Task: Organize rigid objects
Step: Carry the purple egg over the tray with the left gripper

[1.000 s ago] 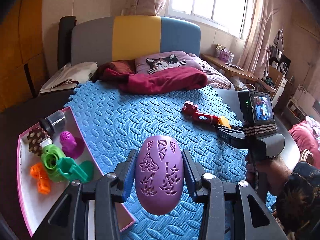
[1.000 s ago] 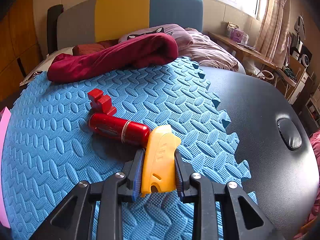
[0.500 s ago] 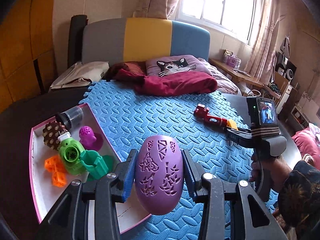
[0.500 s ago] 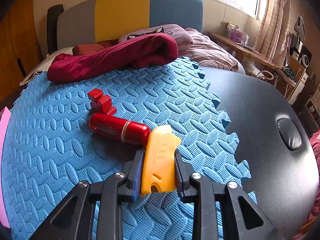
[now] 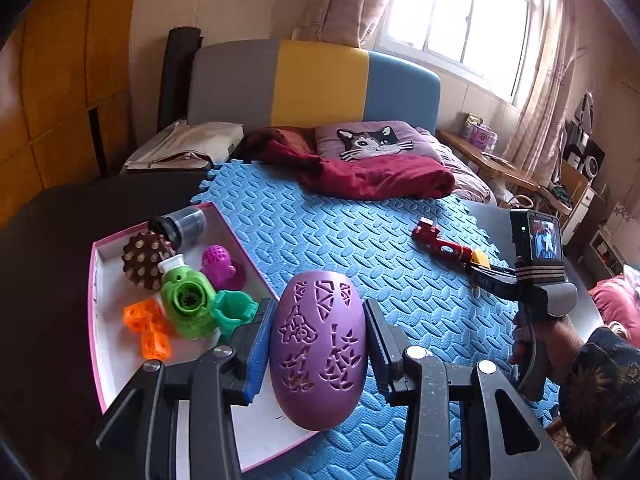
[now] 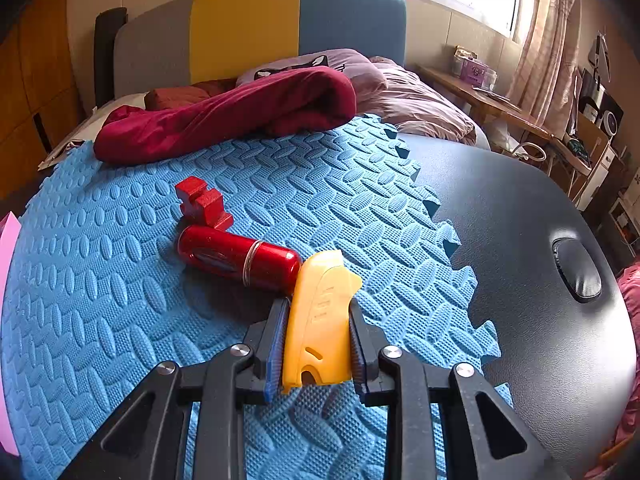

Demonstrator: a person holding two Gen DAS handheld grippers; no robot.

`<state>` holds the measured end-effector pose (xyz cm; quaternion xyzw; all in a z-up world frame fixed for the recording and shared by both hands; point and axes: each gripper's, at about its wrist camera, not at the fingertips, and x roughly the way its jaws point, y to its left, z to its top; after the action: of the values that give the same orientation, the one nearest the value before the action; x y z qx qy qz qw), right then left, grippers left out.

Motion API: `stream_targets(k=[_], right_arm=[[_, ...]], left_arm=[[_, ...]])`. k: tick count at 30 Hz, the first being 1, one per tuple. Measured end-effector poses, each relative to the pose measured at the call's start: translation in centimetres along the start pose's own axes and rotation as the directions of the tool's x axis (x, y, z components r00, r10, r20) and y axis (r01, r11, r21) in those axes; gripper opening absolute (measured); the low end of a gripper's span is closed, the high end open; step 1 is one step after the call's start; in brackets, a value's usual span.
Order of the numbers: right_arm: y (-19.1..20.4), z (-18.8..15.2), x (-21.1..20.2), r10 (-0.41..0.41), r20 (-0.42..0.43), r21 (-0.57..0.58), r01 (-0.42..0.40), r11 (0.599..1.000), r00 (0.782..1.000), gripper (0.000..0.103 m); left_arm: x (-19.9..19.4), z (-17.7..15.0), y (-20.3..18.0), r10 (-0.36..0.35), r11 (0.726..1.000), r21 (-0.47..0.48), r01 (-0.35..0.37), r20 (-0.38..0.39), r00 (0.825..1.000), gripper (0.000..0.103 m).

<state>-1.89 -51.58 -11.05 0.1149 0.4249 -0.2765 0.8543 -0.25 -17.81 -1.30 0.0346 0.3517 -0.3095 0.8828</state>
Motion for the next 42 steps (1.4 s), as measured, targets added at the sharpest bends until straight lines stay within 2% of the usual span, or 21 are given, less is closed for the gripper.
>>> stream_targets(k=[4, 10, 17, 23, 32, 38, 42], right_arm=[[0.0, 0.0, 0.0, 0.001, 0.000, 0.000, -0.001, 1.000, 1.000, 0.027], [0.0, 0.0, 0.0, 0.000, 0.000, 0.000, 0.000, 1.000, 1.000, 0.027], [0.0, 0.0, 0.0, 0.000, 0.000, -0.001, 0.000, 1.000, 1.000, 0.027], [0.0, 0.0, 0.0, -0.003, 0.001, -0.003, 0.003, 1.000, 1.000, 0.027], [0.0, 0.0, -0.1, -0.009, 0.002, -0.009, 0.009, 1.000, 1.000, 0.027], [0.1, 0.0, -0.1, -0.012, 0.003, -0.012, 0.012, 1.000, 1.000, 0.027], [0.1, 0.0, -0.1, -0.013, 0.004, -0.013, 0.013, 1.000, 1.000, 0.027]], left_arm=[[-0.8, -0.2, 2.3, 0.030, 0.999, -0.044, -0.029, 0.004, 1.000, 0.044], [-2.0, -1.3, 7.0, 0.117, 0.986, -0.122, -0.117, -0.007, 0.993, 0.044], [-1.9, -4.2, 11.5, 0.180, 0.955, -0.223, -0.195, -0.088, 0.980, 0.044], [-1.0, -5.3, 11.6, 0.141, 0.951, -0.258, -0.172, -0.134, 0.981, 0.044], [1.1, -5.7, 10.6, 0.117, 0.960, -0.231, -0.158, -0.181, 0.976, 0.044], [2.5, -5.7, 11.6, 0.148, 0.950, -0.242, -0.196, -0.204, 0.968, 0.044], [3.9, -6.1, 11.5, 0.171, 0.954, -0.207, -0.217, -0.216, 0.961, 0.044]])
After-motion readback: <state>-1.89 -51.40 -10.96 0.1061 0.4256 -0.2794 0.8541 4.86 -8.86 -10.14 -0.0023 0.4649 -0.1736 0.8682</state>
